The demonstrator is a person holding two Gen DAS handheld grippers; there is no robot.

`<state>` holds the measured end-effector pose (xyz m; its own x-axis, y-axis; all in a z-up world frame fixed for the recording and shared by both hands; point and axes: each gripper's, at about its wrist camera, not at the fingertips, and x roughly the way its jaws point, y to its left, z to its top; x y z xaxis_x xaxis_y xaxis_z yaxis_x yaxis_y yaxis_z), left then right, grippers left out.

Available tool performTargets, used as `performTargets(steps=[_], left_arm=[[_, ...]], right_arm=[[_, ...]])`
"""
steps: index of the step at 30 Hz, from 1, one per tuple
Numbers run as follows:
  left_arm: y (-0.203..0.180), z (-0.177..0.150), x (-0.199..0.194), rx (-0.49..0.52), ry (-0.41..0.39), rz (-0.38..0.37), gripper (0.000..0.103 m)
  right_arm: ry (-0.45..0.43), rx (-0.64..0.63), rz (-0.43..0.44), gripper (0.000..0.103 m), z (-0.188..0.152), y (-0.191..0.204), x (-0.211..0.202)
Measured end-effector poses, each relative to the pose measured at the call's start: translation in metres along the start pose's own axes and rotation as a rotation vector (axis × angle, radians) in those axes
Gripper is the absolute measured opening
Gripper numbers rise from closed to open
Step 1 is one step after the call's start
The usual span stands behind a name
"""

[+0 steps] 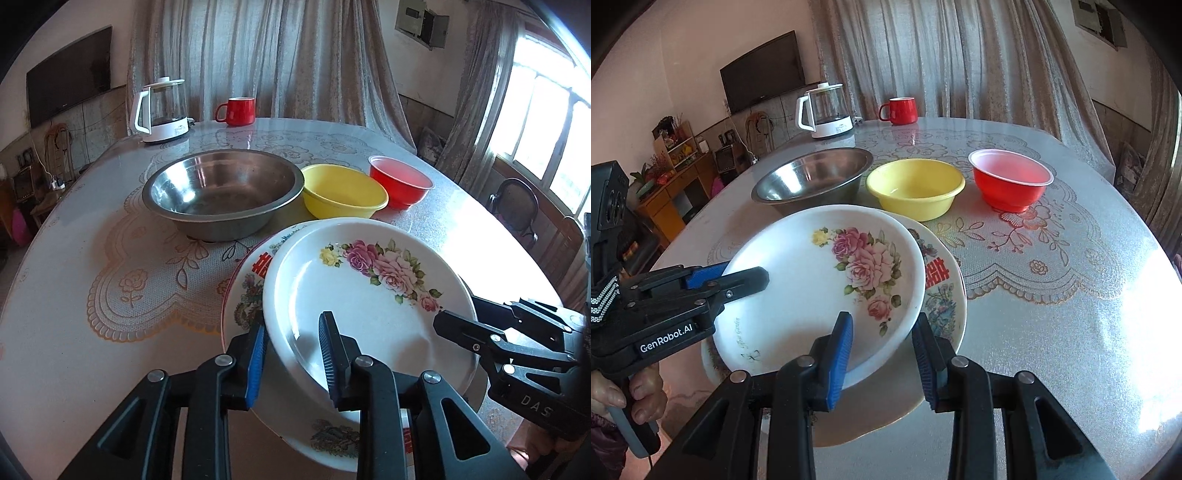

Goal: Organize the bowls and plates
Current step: 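Lower the rose plate with the left tool onto the red-print plate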

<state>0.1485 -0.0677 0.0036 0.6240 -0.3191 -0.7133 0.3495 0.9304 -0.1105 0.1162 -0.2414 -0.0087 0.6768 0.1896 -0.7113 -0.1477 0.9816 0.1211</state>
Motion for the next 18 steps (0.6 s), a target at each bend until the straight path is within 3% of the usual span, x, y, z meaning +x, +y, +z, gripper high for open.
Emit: performTargets(steps=[9, 18], left_arm=[[-0.001, 0.004, -0.007, 0.001, -0.016, -0.004, 0.028], [0.003, -0.003, -0.019, -0.023, -0.034, 0.038, 0.028]], right_arm=[[-0.016, -0.015, -0.030, 0.034, -0.001, -0.001, -0.002], [-0.036, -0.025, -0.050, 0.034, -0.005, 0.000, -0.006]])
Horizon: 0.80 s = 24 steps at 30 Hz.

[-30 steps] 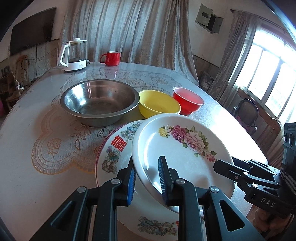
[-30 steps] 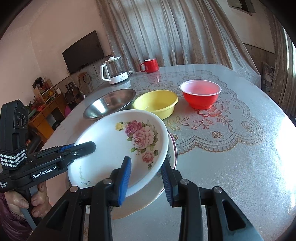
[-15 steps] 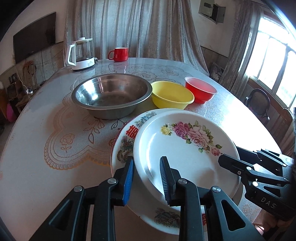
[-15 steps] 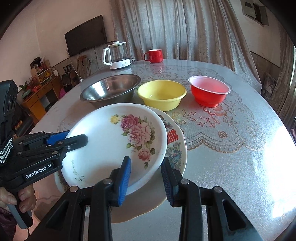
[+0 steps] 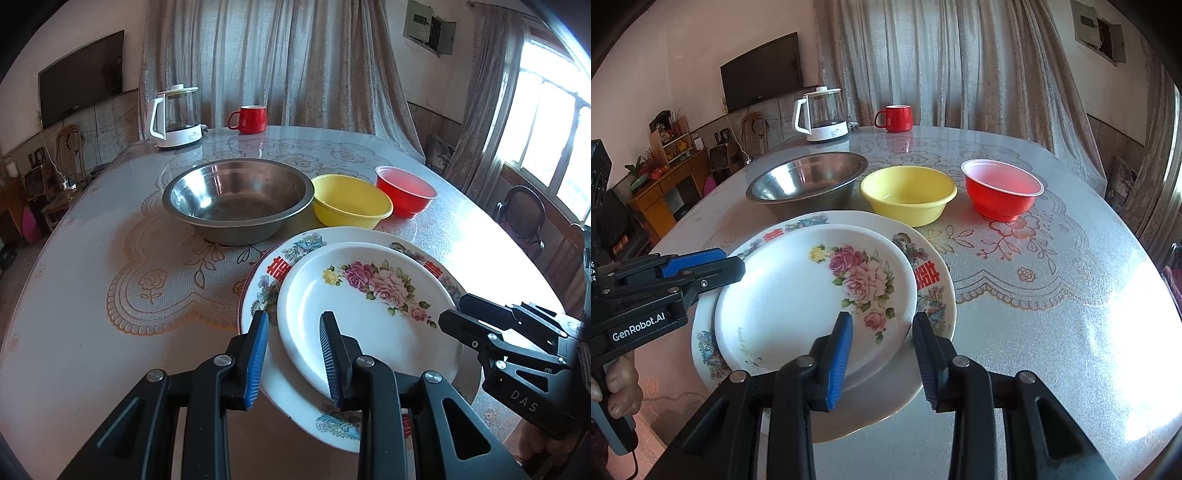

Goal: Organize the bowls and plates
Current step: 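Lower the rose plate with the left tool onto the red-print plate, then open the left tool to release the stacked rose plate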

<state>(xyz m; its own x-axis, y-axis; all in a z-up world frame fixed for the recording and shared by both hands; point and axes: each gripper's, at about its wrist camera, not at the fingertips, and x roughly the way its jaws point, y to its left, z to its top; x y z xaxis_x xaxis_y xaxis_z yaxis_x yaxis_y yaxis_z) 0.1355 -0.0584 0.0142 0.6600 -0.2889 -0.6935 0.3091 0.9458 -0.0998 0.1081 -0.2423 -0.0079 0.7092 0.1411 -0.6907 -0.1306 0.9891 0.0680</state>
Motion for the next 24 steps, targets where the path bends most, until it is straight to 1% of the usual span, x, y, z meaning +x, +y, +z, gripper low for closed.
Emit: performTargets(steps=[3, 6, 8, 11, 14, 24], left_arm=[[0.003, -0.005, -0.005, -0.007, -0.009, 0.018, 0.028], [0.006, -0.010, -0.006, -0.015, -0.002, 0.022, 0.028], [0.002, -0.014, -0.006, 0.008, 0.004, 0.035, 0.028], [-0.005, -0.018, -0.006, 0.047, -0.011, 0.064, 0.028], [-0.003, -0.016, -0.006, 0.026, -0.003, 0.060, 0.028], [-0.001, -0.016, -0.010, -0.032, -0.017, 0.059, 0.029]], right_arm=[[-0.015, 0.009, 0.033, 0.033, -0.003, -0.003, -0.009], [-0.026, -0.004, 0.019, 0.033, -0.009, -0.003, -0.016], [-0.025, -0.004, 0.029, 0.027, -0.013, -0.003, -0.016], [-0.034, -0.042, 0.034, 0.023, -0.018, 0.005, -0.014], [-0.048, -0.066, -0.010, 0.023, -0.018, 0.011, -0.012], [-0.039, -0.065, -0.029, 0.025, -0.017, 0.012, -0.010]])
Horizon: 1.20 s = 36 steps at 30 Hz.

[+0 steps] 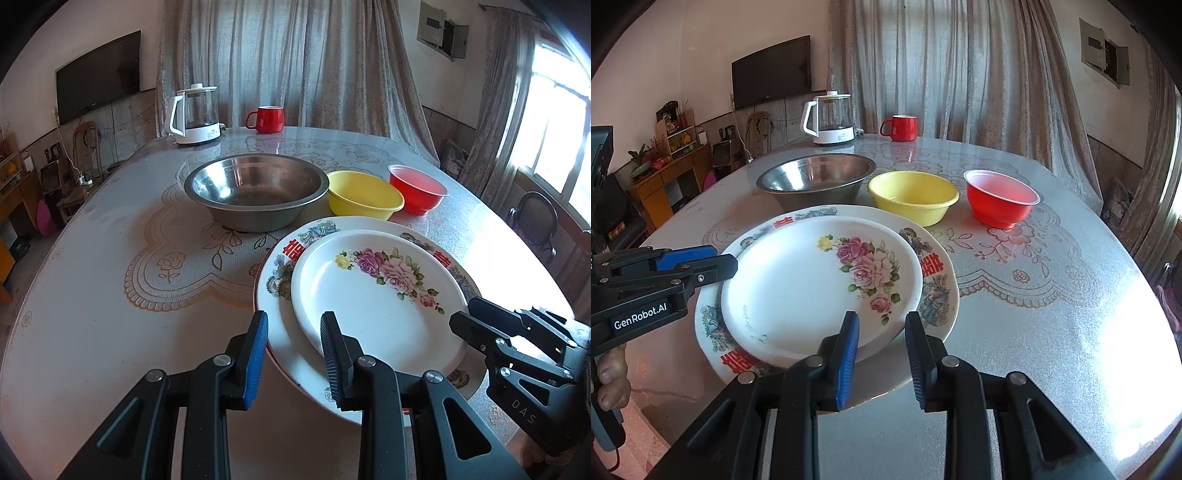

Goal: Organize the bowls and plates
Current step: 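Open the left tool to release the stacked rose plate, then move the left tool to the rim of the steel basin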

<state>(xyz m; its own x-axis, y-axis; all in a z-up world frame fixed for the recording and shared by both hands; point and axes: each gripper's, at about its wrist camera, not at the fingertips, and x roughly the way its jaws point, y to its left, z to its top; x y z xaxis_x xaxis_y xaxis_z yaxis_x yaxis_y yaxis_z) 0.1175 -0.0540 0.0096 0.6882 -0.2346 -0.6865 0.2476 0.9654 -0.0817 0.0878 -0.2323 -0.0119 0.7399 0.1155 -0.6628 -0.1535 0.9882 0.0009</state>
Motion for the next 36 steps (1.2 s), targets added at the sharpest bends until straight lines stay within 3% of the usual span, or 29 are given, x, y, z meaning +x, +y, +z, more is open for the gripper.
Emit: performTargets(steps=[12, 20, 24, 26, 36], left_arm=[[0.010, -0.002, -0.006, -0.063, -0.001, 0.009, 0.031], [0.025, 0.003, -0.004, -0.103, 0.016, 0.035, 0.031], [0.038, 0.006, 0.002, -0.132, 0.044, 0.038, 0.031], [0.044, 0.008, 0.003, -0.138, 0.046, 0.045, 0.040], [0.073, 0.024, 0.007, -0.152, 0.012, 0.057, 0.040]], right_arm=[[-0.036, 0.091, 0.051, 0.037, 0.001, -0.008, -0.016], [-0.052, 0.118, 0.099, 0.038, 0.006, -0.009, -0.023], [-0.039, 0.130, 0.181, 0.038, 0.014, -0.007, -0.020], [-0.028, 0.145, 0.232, 0.040, 0.020, -0.006, -0.018], [0.040, 0.221, 0.410, 0.041, 0.058, 0.004, 0.013]])
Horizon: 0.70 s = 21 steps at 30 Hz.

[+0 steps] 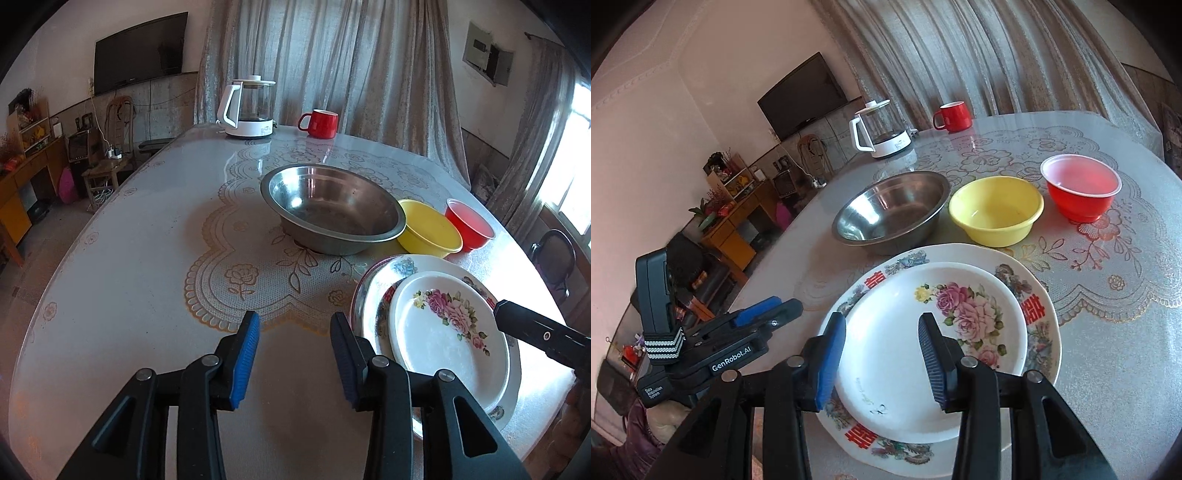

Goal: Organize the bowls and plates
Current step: 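Move the left tool to the rim of the steel basin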

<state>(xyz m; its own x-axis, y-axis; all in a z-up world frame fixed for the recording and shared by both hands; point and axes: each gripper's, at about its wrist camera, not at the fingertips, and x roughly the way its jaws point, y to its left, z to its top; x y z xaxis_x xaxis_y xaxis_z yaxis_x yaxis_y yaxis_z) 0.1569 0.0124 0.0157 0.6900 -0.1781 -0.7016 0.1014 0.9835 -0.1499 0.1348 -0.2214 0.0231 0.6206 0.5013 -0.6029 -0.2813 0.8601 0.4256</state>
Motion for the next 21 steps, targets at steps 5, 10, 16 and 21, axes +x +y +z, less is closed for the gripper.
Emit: performTargets(steps=[5, 10, 16, 21], left_arm=[[0.016, 0.011, 0.011, -0.057, 0.003, -0.004, 0.052], [0.026, 0.022, 0.029, -0.083, 0.044, -0.002, 0.052], [0.039, 0.044, 0.034, -0.116, -0.034, -0.054, 0.060], [0.051, 0.067, 0.048, -0.173, -0.063, -0.119, 0.084]], right_arm=[[0.009, 0.078, 0.048, 0.041, 0.018, -0.003, 0.017], [0.005, 0.061, 0.039, 0.041, 0.031, 0.001, 0.029], [0.019, 0.086, 0.007, 0.041, 0.050, -0.005, 0.044], [0.036, 0.131, 0.008, 0.041, 0.060, -0.013, 0.058]])
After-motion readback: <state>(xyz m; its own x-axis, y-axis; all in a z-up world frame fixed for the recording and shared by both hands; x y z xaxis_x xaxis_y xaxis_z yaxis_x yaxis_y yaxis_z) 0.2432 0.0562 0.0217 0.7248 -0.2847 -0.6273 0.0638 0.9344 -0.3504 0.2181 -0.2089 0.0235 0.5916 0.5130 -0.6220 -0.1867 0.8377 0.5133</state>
